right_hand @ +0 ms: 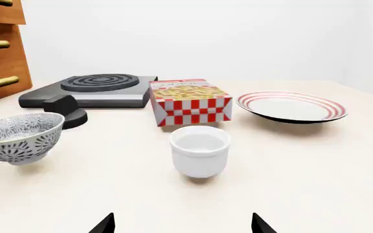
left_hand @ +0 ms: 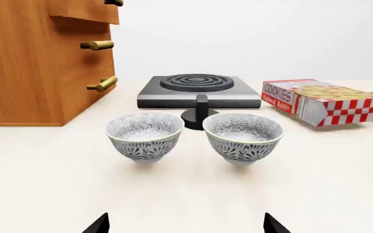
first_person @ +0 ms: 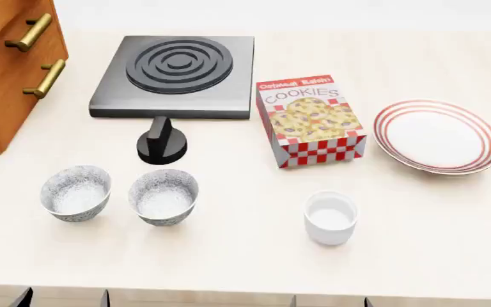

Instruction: Pick the akita bowl from table center and place it on the plate.

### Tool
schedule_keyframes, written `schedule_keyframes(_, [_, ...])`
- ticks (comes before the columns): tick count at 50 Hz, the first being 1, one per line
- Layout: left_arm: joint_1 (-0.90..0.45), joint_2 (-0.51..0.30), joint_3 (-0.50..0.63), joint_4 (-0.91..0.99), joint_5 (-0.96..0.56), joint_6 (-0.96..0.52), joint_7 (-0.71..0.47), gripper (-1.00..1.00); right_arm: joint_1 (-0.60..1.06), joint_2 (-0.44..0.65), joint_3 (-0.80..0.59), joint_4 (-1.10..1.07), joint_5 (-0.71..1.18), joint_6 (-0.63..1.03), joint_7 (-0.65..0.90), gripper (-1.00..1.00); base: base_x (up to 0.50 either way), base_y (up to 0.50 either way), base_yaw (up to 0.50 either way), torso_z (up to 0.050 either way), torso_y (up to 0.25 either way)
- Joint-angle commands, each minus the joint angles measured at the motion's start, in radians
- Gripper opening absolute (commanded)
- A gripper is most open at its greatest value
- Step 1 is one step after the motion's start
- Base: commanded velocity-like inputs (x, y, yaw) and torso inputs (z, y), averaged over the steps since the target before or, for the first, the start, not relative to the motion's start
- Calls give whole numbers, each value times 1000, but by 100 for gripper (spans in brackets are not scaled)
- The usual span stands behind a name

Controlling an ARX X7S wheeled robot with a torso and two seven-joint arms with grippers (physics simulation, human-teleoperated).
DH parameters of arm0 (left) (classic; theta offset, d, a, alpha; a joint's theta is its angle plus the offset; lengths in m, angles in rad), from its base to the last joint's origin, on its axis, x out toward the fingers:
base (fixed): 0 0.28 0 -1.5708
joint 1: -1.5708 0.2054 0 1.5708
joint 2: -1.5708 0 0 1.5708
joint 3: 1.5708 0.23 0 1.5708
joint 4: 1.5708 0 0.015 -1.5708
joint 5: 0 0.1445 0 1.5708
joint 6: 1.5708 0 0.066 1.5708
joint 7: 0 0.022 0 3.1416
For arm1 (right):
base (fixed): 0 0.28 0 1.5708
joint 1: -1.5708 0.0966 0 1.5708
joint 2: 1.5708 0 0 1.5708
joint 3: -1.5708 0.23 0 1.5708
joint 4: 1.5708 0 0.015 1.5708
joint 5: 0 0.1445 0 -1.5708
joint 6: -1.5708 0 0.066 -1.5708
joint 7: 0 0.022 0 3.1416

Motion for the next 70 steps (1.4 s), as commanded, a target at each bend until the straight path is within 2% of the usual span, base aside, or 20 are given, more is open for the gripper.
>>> schedule_keyframes(1, [14,-18,24,23,-1,-10,-21,100,-13,18,-15,-29,16,20,20,100,0,0,0,0,0])
schedule_keyframes(6, [20,-41,41,22,4,-11,-50,100,-42,51,-43,-106,0,51,25,100,0,0,0,0,0])
schedule_keyframes(11, [22,-51,45,29,-45,11,-36,100,-54,53,-20,-134,55,55,39,100,0,0,0,0,0])
schedule_keyframes(14, [12,-51,24,49,-102,-36,-37,100,-62,64,-31,-152,36,53,55,100,0,0,0,0,0])
schedule_keyframes(17, [9,-68,33,85,-101,-64,-38,100,-79,60,12,-219,99,94,70,100,0,0,0,0,0])
schedule_keyframes(24, [-4,-100,7,232,-144,-169,-57,100,-144,75,63,-360,113,86,129,100,0,0,0,0,0])
schedule_keyframes(30, [-58,-120,-28,189,-155,-163,-78,100,-204,74,116,-440,134,36,177,100,0,0,0,0,0])
schedule_keyframes(32, [-60,-122,-28,179,-153,-159,-84,100,-214,69,124,-442,133,-14,187,100,166,0,0,0,0])
schedule_keyframes(60, [-47,-135,-22,171,-185,-138,-119,100,-253,107,105,-427,139,-45,243,100,390,0,0,0,0])
schedule_keyframes(70, [-47,-143,-17,167,-197,-135,-125,100,-253,121,87,-432,135,-51,256,100,73,0,0,0,0])
